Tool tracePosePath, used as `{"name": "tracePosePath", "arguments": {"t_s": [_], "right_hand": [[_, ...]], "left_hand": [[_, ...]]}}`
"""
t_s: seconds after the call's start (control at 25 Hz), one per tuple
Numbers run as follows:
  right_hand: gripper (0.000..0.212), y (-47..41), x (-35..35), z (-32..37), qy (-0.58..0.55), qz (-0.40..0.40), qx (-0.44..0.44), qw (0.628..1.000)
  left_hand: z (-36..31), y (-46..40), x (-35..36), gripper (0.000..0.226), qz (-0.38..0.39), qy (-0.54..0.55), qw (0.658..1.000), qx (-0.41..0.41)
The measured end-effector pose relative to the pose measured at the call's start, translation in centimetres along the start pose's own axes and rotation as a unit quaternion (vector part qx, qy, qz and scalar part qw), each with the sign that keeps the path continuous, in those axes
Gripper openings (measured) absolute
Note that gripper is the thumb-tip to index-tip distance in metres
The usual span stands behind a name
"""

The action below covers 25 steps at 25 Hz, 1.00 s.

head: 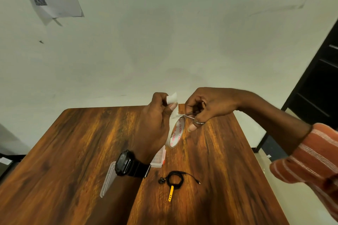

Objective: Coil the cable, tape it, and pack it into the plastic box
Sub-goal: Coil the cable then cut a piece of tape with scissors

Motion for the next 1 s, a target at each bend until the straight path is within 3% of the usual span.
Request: {"name": "tracePosePath", "arguments": {"t_s": [0.36, 0.68, 0.88, 1.0], "right_hand": [[0.017, 0.2, -0.2, 0.1, 0.015, -0.027, -0.004, 1.0], [0.014, 1.1, -0.4, 0.2, 0.007, -0.014, -0.035, 0.999], [0.016, 1.6, 1.0, -1.1, -0.02, -0.013, -0.033, 0.999], [0.026, 2.4, 3.1, -3.2, -0.105, -0.089, -0.02, 0.99]], "left_hand": [[-1.0, 0.0, -0.2, 0.02, -0.001, -0.043, 0.999, 0.007], [0.1, 0.4, 0.0, 0.013, 0.011, 0.12, 0.989, -0.087], [-0.8, 0.9, -0.2, 0.019, -0.033, 0.102, 0.99, -0.094], [-0.9, 1.1, -0.4, 0.023, -0.051, 0.095, 0.987, -0.116]]}}
Point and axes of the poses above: each hand's wrist, its own y-axis away from the middle knuckle, its own x-axis out of the palm, z = x × y, the point moved 4 cm from there along -y, towards the middle knuckle, and after that the axes turned 7 degrees about -y, right-handed, at the moved point
